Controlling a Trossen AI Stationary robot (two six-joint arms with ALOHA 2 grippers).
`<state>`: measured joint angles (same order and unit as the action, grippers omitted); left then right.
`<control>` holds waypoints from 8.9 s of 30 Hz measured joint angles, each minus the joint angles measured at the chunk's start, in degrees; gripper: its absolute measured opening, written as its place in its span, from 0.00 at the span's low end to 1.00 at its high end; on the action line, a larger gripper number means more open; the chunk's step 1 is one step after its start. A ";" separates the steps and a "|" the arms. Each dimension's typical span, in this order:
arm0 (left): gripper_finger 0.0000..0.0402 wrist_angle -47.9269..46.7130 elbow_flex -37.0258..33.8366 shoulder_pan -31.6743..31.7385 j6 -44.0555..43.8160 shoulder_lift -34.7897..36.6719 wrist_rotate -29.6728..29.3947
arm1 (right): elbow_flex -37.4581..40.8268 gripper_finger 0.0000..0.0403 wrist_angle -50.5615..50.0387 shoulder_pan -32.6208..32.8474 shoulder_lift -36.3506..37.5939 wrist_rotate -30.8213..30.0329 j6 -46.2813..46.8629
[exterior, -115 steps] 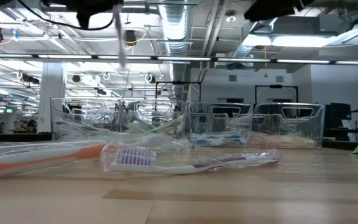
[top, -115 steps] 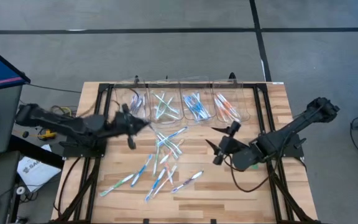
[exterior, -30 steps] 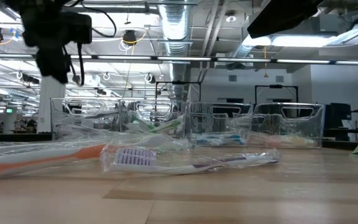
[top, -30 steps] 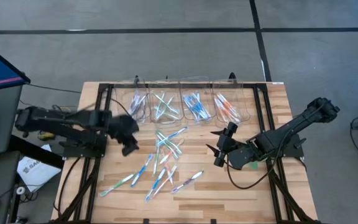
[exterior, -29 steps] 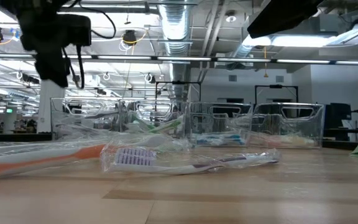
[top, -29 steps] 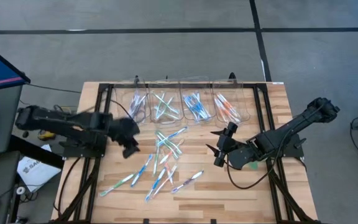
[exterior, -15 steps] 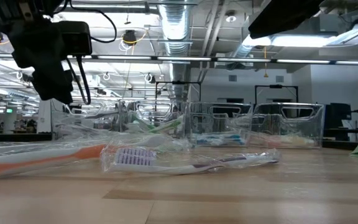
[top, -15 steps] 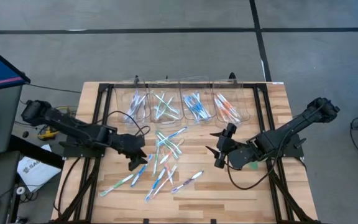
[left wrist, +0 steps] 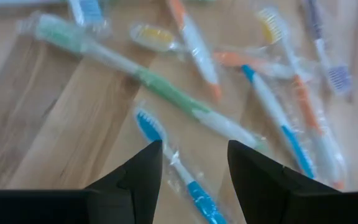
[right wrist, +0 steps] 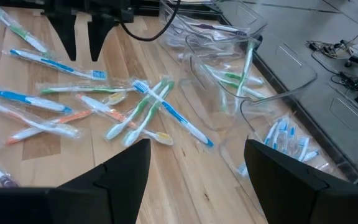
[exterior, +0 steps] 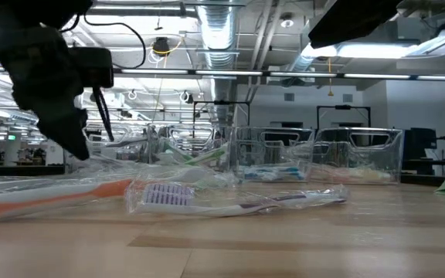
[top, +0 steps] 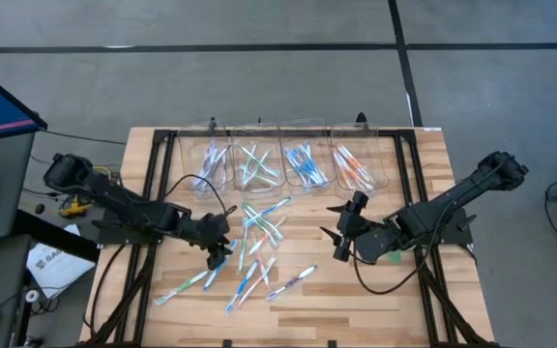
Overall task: Pick & Place Toothbrushes
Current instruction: Put the blue toothbrush into the middle right transparent bin, then put the green toothbrush into the middle left transparent bin
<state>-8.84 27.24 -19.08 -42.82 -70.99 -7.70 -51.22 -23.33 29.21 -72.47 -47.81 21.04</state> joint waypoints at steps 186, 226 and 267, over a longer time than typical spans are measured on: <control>0.41 63.78 -5.81 3.35 31.81 -6.72 -2.18 | -2.69 0.03 27.77 -16.25 -12.59 19.33 -10.71; 0.42 63.69 -6.56 2.47 25.39 -6.73 -2.17 | -29.48 0.08 -17.80 -51.37 -33.47 31.67 -1.07; 0.46 62.49 -9.07 1.12 38.03 -2.48 -1.28 | -38.40 0.44 -47.52 -6.93 -21.87 31.48 -4.28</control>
<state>53.65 18.17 -17.96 -4.80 -73.47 -8.97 -89.62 -70.85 22.28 -94.34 -16.33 16.76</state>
